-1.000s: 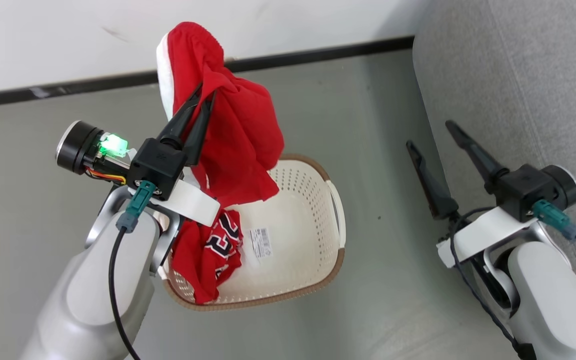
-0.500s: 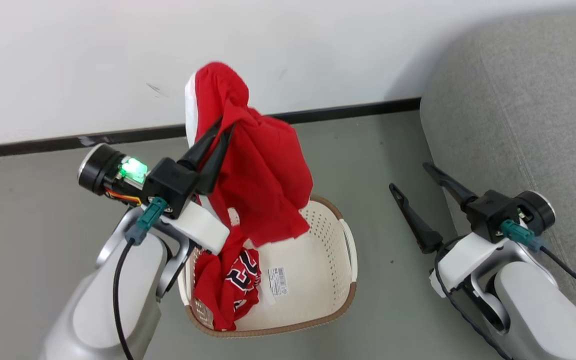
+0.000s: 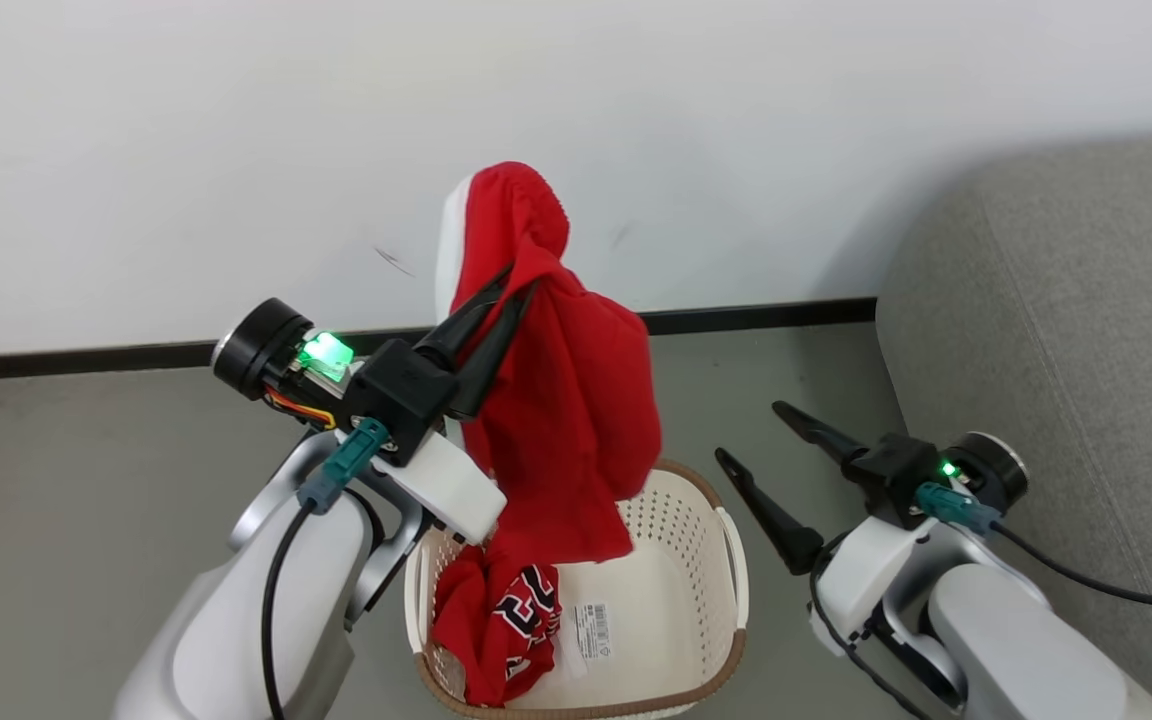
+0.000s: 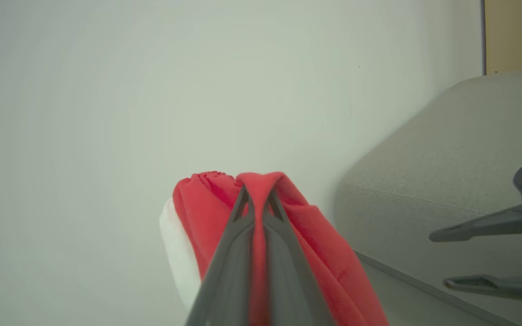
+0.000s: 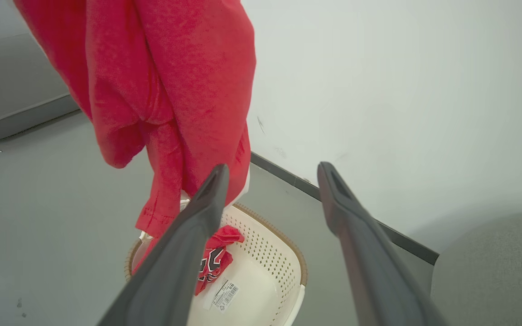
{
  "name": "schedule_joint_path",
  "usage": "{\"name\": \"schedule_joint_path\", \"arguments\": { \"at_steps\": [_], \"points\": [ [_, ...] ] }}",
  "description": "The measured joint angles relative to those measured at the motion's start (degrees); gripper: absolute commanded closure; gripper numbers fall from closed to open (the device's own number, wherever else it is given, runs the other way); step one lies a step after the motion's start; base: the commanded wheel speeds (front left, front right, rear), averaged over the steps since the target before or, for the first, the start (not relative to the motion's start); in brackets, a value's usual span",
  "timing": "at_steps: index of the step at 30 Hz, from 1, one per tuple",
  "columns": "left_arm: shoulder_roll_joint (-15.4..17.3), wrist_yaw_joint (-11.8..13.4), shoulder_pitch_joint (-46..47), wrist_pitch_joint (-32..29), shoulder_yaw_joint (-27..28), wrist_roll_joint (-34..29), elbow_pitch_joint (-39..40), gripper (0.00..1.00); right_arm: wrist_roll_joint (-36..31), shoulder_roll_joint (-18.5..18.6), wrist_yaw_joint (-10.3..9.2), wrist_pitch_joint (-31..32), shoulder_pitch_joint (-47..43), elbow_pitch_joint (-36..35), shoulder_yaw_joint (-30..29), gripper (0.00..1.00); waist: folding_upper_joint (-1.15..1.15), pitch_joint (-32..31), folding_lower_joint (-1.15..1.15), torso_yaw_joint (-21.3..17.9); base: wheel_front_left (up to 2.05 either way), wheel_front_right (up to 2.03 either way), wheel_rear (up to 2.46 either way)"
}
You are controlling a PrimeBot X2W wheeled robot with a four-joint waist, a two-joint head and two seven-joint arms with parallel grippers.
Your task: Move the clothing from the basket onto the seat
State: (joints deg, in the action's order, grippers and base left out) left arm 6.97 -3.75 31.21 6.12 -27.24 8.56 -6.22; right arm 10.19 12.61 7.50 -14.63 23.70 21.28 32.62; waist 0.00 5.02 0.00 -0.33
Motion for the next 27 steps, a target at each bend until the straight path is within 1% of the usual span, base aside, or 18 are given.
{"name": "schedule_joint_path", "arguments": {
  "at_steps": [4,10,15,17,21,27],
  "points": [
    [-0.3,-0.5,-0.2,-1.3,-1.4,0.1,1.5,1.00,1.7,-0.9,0.00,0.0,0.6,1.6,2.7,0.00,0.00,-1.7,0.00,1.1,0.00,0.00,0.00],
    [-1.4,-1.0,-1.4,-3.2,-3.8,1.0,3.1,1.00,4.3,-1.2,0.00,0.0,1.6,4.1,5.2,0.00,0.00,-3.8,0.00,2.7,0.00,0.00,0.00],
    [-1.7,-1.5,-2.5,-4.6,-6.0,2.1,4.7,1.00,8.1,-2.4,0.00,0.0,1.6,5.5,10.8,0.00,0.00,-5.2,0.00,4.0,0.00,0.00,0.00],
    [-1.8,-1.5,-2.6,-4.9,-6.3,2.4,5.0,1.00,8.6,-2.6,0.00,0.0,1.6,5.6,11.6,0.00,0.00,-5.5,0.00,4.2,0.00,0.00,0.00],
    [-1.9,-1.8,-2.6,-6.0,-7.3,2.5,6.1,1.00,11.7,-3.3,0.00,0.0,1.6,5.7,13.8,0.00,0.00,-6.5,0.00,5.3,0.00,0.00,0.00],
    [-2.0,-2.1,-2.6,-7.2,-8.6,3.4,7.7,1.00,15.3,-3.2,0.00,0.0,3.1,6.0,15.8,0.00,0.00,-7.6,0.00,6.7,0.00,0.00,0.00]
  ]
}}
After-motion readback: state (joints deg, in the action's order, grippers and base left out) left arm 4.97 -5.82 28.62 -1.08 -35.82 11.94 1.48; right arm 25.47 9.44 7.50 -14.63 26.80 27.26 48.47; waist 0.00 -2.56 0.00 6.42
